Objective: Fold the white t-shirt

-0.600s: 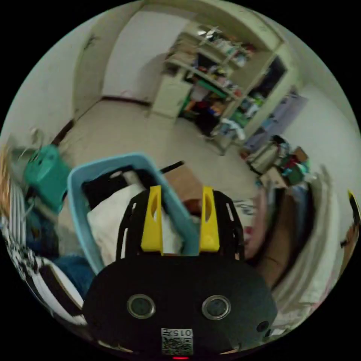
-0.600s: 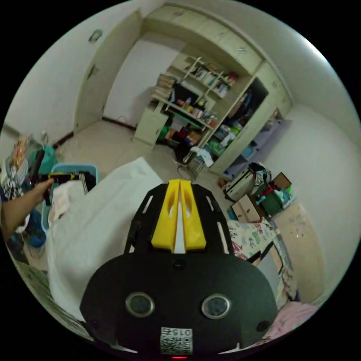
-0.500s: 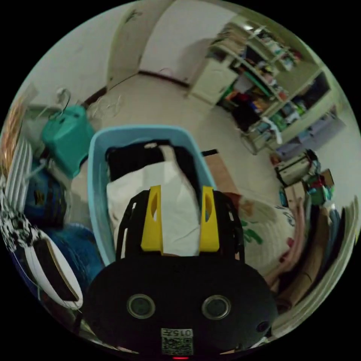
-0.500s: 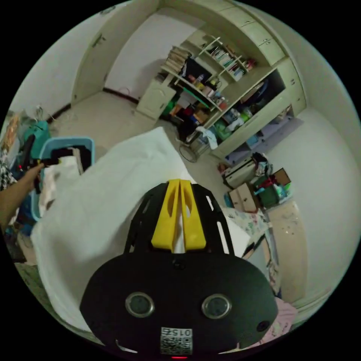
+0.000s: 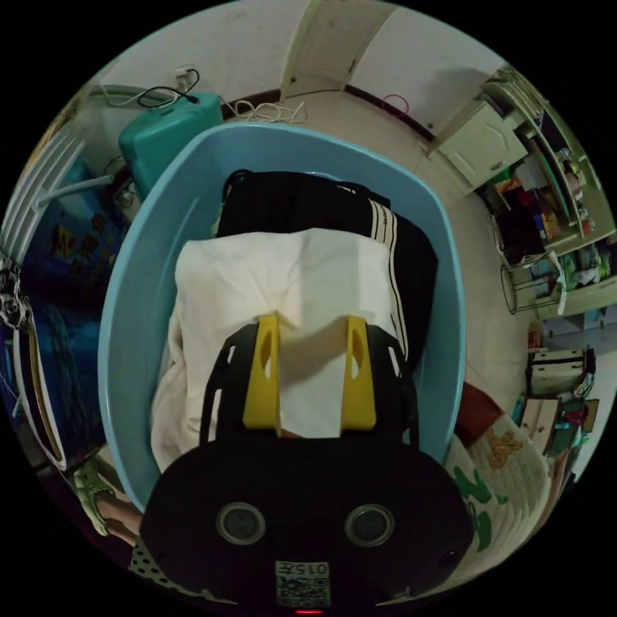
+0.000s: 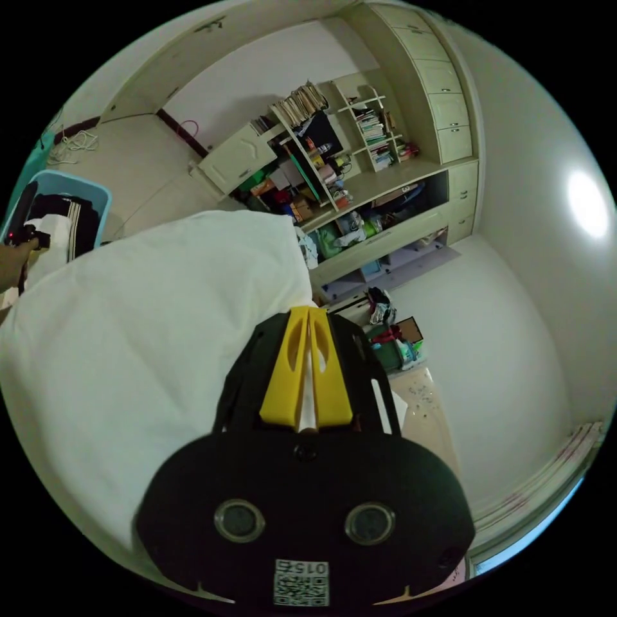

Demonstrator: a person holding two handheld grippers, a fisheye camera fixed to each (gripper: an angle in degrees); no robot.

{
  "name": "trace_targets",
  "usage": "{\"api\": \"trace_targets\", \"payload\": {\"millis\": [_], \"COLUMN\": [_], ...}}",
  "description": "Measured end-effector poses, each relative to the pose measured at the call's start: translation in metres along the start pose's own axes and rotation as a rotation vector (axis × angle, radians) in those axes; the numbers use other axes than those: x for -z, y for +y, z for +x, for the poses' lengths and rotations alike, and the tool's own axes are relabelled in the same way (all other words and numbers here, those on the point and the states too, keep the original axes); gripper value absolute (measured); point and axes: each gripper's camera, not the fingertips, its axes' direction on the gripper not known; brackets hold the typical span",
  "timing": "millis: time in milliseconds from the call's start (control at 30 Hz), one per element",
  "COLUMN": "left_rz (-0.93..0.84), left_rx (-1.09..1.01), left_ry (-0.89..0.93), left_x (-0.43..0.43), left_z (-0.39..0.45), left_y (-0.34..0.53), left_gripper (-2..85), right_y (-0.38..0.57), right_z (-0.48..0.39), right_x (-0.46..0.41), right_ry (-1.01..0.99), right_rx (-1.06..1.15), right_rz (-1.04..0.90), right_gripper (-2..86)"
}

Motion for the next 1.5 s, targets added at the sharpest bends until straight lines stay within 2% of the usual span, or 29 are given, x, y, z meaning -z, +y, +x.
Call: {"api": "trace_targets", "payload": {"millis": [200, 267, 400, 467, 600, 733, 800, 933, 1067, 1100, 1167, 1267, 1433, 1500], "left_rz": [-0.157, -0.161, -0.022, 0.034, 0.286, 0.39, 0.497, 0.685, 0.85, 0.876, 0.9, 0.854, 0.605, 0.412], "left_rx": [-0.121, -0.166, -0.214, -0.202, -0.301, -0.311, -0.357, -0.488, -0.731, -0.818, -0.961, -1.203, -1.533, -1.646], "left_ry": [-0.018, 0.015, 0.212, 0.272, 0.396, 0.483, 0.559, 0.653, 0.796, 0.842, 0.925, 1.133, 1.4, 1.491], "left_x": [0.024, 0.041, 0.12, 0.16, 0.258, 0.316, 0.367, 0.451, 0.526, 0.54, 0.555, 0.561, 0.521, 0.486], "left_z": [0.01, 0.019, 0.019, 0.016, 0.026, 0.047, 0.073, 0.131, 0.231, 0.265, 0.317, 0.402, 0.522, 0.571], "left_y": [-0.025, -0.019, 0.021, 0.04, 0.077, 0.09, 0.117, 0.187, 0.298, 0.332, 0.385, 0.473, 0.622, 0.699], "left_gripper": [5.8, 4.9, 3.3, 2.6, 1.9, 1.5, 1.4, 1.3, 1.3, 1.2, 1.1, 1.0, 1.2, 1.8], "right_y": [0.003, 0.0, -0.011, -0.024, -0.049, -0.088, -0.108, -0.152, -0.151, -0.149, -0.141, -0.135, -0.142, -0.149], "right_z": [-0.012, -0.006, 0.011, 0.027, 0.06, 0.113, 0.146, 0.3, 0.493, 0.518, 0.614, 0.715, 0.819, 0.847], "right_x": [0.01, 0.015, 0.019, 0.022, 0.024, 0.025, 0.026, 0.039, 0.081, 0.088, 0.109, 0.124, 0.124, 0.115], "right_ry": [0.021, 0.027, 0.028, 0.029, 0.03, 0.005, -0.035, -0.376, -0.575, -0.599, -0.71, -0.843, -0.799, -0.819], "right_rx": [0.035, 0.033, 0.033, 0.034, 0.03, 0.023, 0.011, -0.222, -0.536, -0.567, -0.689, -0.845, -0.948, -0.94], "right_rz": [0.002, 0.007, 0.008, 0.009, 0.011, 0.004, -0.002, -0.031, 0.129, 0.159, 0.258, 0.333, 0.312, 0.273], "right_gripper": [-0.8, -0.8, -0.8, -0.8, -0.8, -0.9, -1.0, -0.9, -0.3, -0.2, 3.8, 12.1, 8.8, 7.4]}}
